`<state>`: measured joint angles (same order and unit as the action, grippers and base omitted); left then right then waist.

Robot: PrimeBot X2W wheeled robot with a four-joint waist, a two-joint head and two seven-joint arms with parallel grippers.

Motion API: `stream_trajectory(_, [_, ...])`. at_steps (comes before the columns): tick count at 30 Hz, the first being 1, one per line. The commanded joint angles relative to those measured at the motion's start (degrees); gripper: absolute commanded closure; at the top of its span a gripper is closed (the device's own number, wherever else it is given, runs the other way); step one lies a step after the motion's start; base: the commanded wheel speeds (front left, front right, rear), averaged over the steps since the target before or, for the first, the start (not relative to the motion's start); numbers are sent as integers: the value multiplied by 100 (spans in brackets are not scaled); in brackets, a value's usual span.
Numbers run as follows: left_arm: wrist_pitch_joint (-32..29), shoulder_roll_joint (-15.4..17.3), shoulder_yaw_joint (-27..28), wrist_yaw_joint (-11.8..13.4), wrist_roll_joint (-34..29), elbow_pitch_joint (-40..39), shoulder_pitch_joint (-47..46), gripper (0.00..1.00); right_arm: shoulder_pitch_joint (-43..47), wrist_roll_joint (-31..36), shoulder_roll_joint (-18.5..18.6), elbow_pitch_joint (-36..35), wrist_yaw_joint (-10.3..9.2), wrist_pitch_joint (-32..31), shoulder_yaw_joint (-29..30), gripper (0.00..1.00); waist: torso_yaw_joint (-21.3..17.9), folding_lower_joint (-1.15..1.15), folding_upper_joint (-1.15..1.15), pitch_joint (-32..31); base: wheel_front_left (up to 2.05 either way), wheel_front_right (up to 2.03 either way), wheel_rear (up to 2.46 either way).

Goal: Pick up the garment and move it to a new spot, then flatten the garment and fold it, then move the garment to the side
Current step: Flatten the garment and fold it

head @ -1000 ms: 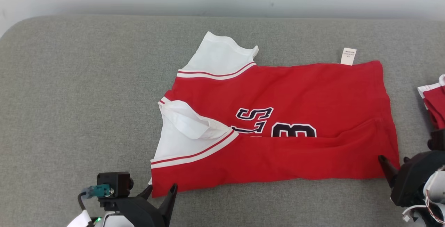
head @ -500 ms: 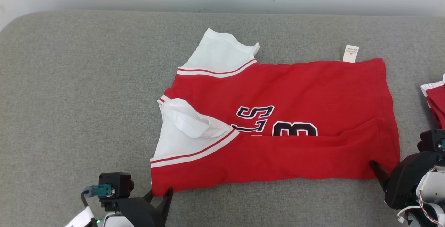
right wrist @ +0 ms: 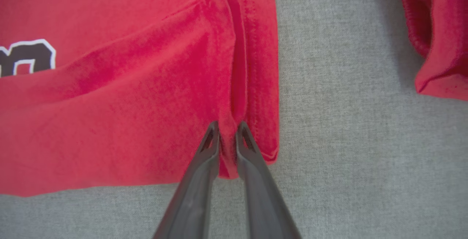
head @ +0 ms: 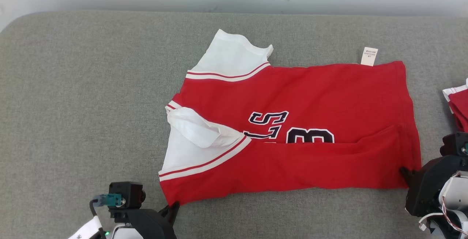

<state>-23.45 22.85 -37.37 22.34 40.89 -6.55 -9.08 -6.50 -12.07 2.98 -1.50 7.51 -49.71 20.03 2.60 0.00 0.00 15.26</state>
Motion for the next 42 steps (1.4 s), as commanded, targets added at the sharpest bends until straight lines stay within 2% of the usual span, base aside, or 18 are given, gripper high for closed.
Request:
stream_trajectory(1, [-75,55,-27,-7,60,-30,-42,100,37,29,-5,-19,-6,-54,36,84,-10,0,0,-24,0,0,0])
stream_trajectory(2, [-75,57,-30,-10,69,-35,-37,100,81,24,-5,-37,-6,-72,50,85,-11,0,0,-31,0,0,0])
stream_trajectory(3, [-79,62,-29,-9,74,-39,-31,100,122,12,-6,-56,-6,-97,59,99,-13,0,0,-39,0,0,0])
stream_trajectory(4, [-81,74,-19,-16,89,-42,-24,100,153,-10,-5,-78,-6,-124,86,100,-17,0,0,-49,0,0,0])
stream_trajectory(21, [-89,345,190,-72,283,-162,190,100,905,-667,-3,-596,-6,-604,65,100,-79,0,0,-229,0,0,0])
stream_trajectory(33, [-133,696,524,113,562,-493,604,100,1698,-1357,-1,-1471,-6,-1186,-186,100,-39,0,0,-310,0,0,0])
stream_trajectory(42, [-269,876,655,233,829,-740,1046,100,2277,-1685,113,-2057,-6,-1529,-98,100,-96,0,0,-361,0,0,0])
